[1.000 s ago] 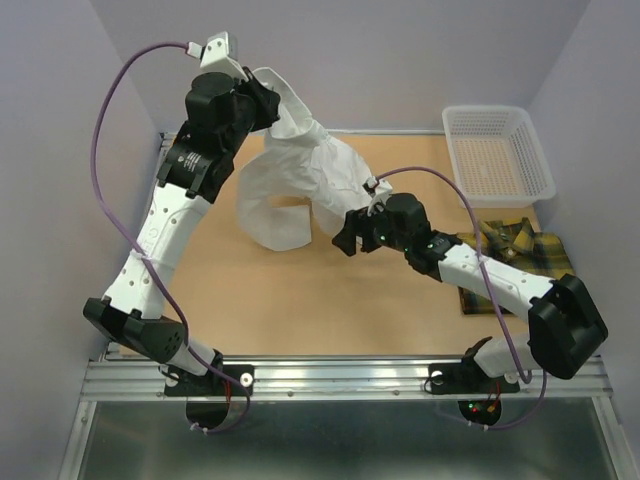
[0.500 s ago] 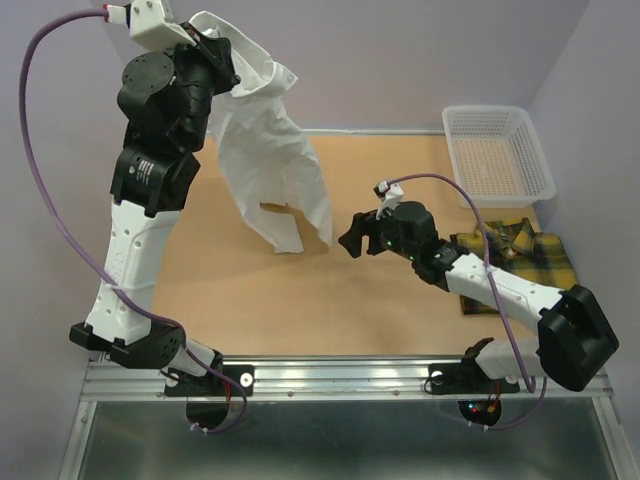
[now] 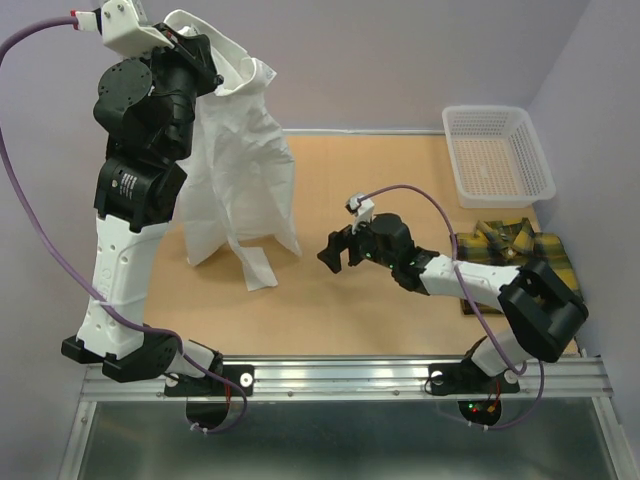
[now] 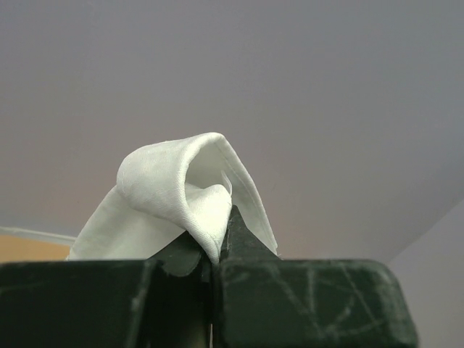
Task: Fold and stack the long sleeve shirts
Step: Flatten the shirt out
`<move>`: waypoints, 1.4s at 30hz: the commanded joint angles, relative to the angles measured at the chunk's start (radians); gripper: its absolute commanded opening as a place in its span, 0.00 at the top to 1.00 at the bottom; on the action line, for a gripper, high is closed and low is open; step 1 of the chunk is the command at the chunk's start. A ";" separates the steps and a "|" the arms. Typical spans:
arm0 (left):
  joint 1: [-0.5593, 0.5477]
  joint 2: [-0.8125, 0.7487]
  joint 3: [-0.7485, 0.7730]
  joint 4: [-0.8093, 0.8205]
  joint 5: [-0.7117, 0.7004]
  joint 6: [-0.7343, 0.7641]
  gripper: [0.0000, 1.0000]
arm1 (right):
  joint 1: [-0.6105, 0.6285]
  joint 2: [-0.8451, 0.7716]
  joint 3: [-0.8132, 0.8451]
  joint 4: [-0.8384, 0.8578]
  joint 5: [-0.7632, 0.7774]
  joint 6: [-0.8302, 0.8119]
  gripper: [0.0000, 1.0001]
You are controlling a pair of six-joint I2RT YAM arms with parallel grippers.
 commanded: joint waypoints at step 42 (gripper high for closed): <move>-0.005 -0.293 0.061 0.079 -0.234 0.152 1.00 | 0.094 -0.480 0.409 -0.604 0.176 -0.458 0.99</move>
